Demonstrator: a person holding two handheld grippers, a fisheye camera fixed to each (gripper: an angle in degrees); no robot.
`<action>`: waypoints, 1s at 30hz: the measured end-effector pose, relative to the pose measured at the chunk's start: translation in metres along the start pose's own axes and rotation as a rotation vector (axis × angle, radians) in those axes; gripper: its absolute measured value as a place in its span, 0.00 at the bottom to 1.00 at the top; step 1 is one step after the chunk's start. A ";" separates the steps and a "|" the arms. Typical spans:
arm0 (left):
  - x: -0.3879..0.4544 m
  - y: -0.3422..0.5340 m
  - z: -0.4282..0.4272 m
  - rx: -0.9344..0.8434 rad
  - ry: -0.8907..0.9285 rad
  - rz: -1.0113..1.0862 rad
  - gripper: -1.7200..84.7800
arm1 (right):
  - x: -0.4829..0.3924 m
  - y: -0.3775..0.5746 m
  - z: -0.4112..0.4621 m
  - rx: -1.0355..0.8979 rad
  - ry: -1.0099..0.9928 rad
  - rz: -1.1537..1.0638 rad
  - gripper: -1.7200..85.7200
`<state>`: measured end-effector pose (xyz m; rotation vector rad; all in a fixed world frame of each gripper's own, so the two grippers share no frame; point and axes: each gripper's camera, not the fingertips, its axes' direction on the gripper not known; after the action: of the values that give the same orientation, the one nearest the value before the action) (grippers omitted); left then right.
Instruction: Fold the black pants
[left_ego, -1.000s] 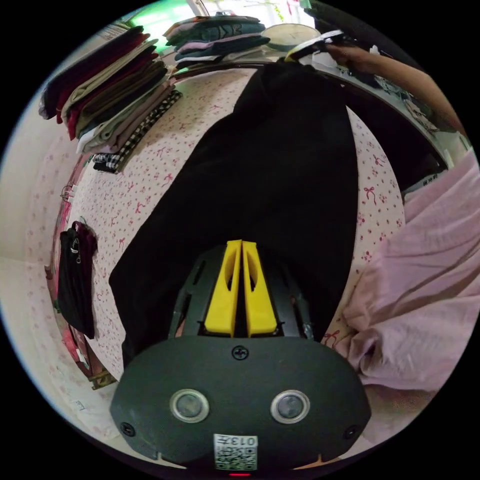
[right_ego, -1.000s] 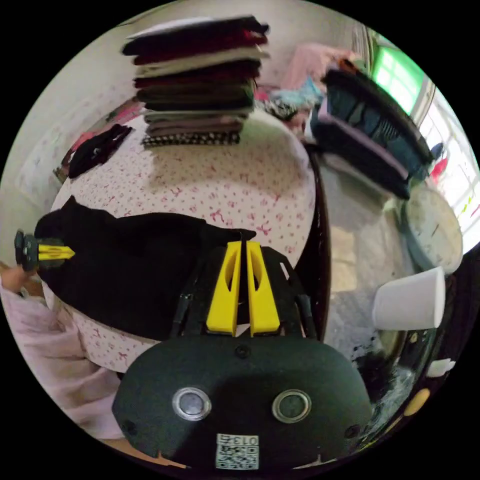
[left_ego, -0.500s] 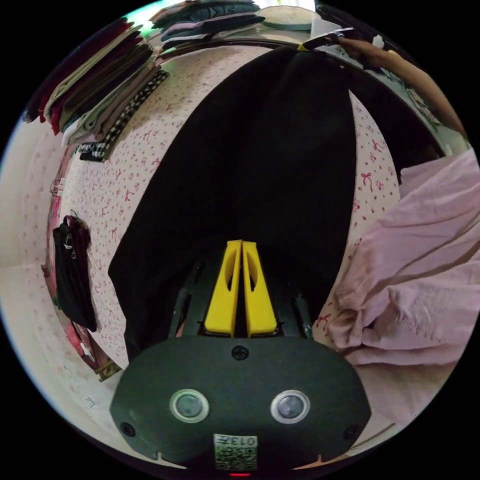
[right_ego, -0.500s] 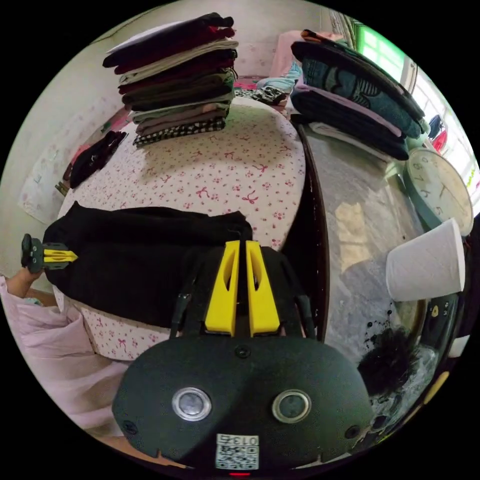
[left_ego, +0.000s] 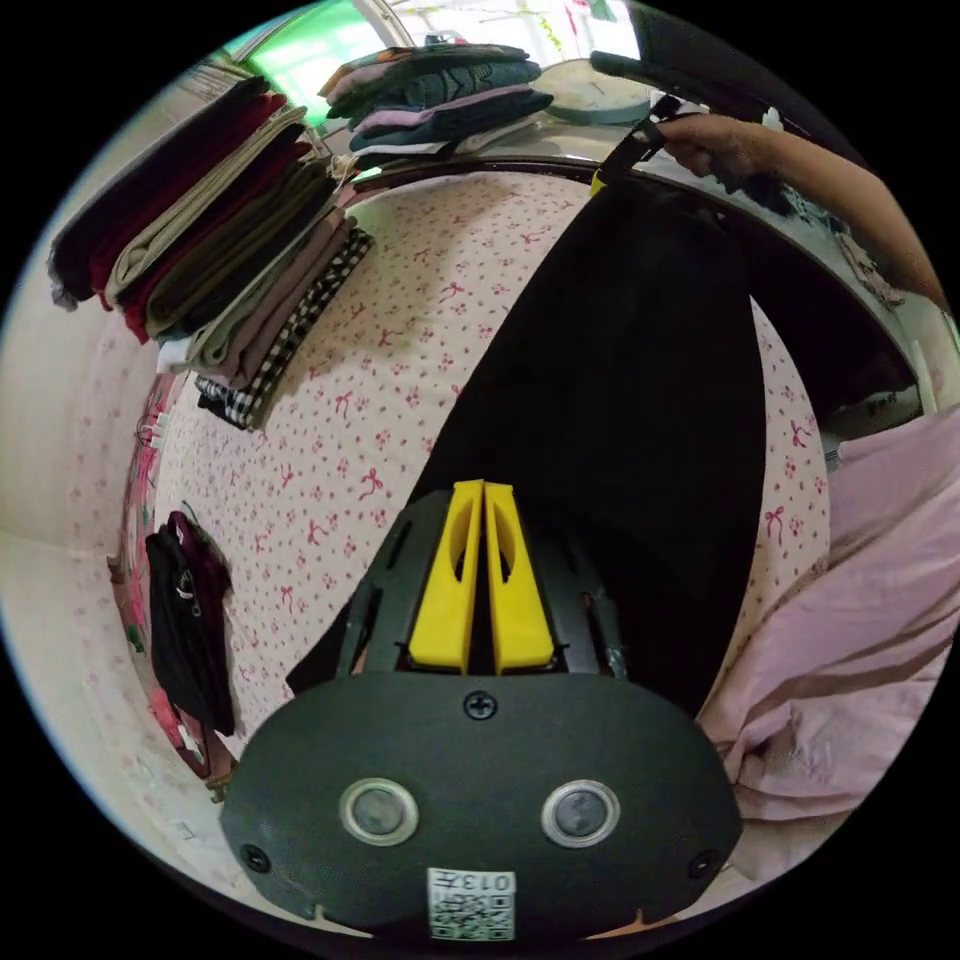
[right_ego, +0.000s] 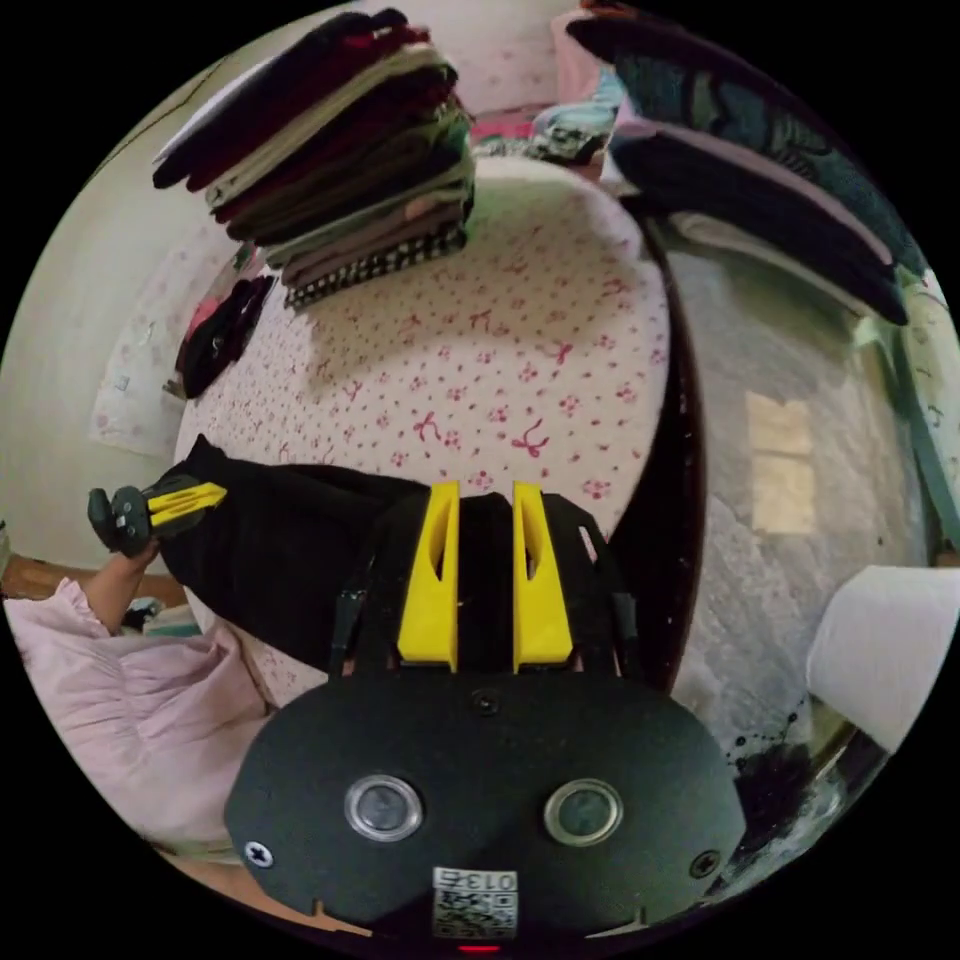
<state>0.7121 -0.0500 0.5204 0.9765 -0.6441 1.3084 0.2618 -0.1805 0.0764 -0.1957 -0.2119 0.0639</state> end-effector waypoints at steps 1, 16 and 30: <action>0.004 -0.005 0.007 -0.008 -0.015 0.017 0.02 | -0.002 -0.005 0.013 -0.088 0.000 -0.023 0.08; -0.008 0.007 0.064 -0.054 0.056 -0.119 0.02 | 0.031 0.042 -0.053 0.236 0.134 0.065 0.09; 0.023 -0.124 0.061 0.259 0.058 0.028 0.09 | 0.012 0.187 -0.055 0.366 0.089 0.369 0.13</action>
<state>0.8446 -0.0893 0.5415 1.1369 -0.4518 1.4641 0.2769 -0.0070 -0.0111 0.1299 -0.0703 0.4567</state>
